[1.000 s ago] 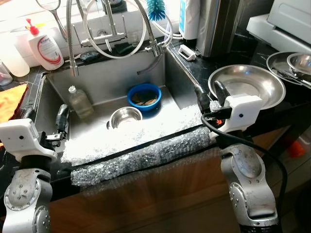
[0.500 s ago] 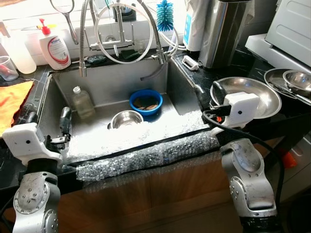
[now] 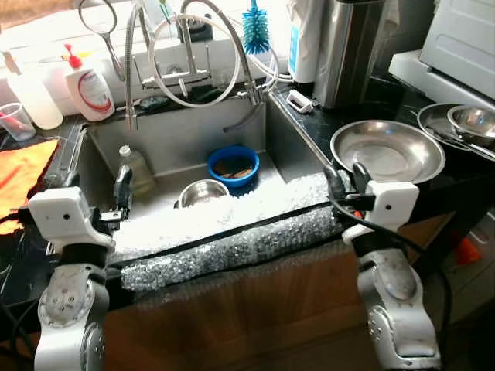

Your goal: Kitchen organization

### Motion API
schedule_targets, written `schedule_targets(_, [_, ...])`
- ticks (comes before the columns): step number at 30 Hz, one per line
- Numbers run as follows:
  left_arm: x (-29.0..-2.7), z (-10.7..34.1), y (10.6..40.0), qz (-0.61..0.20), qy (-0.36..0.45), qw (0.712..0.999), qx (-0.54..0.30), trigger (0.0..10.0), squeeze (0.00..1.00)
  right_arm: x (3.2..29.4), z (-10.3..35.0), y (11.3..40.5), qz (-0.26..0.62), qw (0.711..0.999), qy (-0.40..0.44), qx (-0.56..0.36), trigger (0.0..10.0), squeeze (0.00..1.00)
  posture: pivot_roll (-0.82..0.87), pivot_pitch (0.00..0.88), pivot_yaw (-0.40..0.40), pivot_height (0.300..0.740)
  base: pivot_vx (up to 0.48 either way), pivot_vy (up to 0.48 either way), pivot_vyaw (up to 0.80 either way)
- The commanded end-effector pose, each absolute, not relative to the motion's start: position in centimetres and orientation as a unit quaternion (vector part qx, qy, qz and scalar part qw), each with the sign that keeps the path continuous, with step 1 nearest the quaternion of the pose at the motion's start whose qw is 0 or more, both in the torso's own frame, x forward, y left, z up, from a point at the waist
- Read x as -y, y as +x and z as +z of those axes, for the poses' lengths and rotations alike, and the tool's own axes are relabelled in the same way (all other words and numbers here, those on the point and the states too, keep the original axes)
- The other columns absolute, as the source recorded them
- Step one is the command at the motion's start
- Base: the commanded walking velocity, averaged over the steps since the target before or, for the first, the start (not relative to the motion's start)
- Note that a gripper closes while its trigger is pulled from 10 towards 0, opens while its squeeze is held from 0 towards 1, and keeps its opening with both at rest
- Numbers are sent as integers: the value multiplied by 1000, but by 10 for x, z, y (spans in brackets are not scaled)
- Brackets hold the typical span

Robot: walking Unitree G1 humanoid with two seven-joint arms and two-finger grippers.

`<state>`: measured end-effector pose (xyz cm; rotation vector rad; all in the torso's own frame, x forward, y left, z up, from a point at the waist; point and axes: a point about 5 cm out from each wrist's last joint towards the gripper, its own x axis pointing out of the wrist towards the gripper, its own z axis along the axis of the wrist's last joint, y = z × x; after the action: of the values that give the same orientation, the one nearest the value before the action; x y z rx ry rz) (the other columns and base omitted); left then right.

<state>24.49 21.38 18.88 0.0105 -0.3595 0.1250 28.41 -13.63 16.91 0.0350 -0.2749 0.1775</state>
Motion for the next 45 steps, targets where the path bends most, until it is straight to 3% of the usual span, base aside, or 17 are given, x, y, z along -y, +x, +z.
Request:
schedule_targets(1, [-218,185,244,70,2,982,173,10000,0,127,178,284,104,982,12,158,10000,0,-113,0,117,740,0,0,0])
schedule_targets(13, [-222,185,253,71,-5,982,175,10000,0,118,184,285,107,979,19,173,10000,0,-138,0,116,740,0,0,0])
schedule_targets(19, [-221,183,251,66,-9,983,169,10000,0,127,182,291,87,981,8,170,10000,0,-121,0,133,740,0,0,-725])
schedule_targets(37, [-217,181,256,66,-24,983,170,10000,0,118,184,290,106,979,14,172,10000,0,-148,0,120,740,0,62,-757])
schedule_targets(45, [-213,191,260,56,-22,980,189,10000,0,118,188,291,106,977,16,184,10000,0,-139,0,119,740,0,157,0])
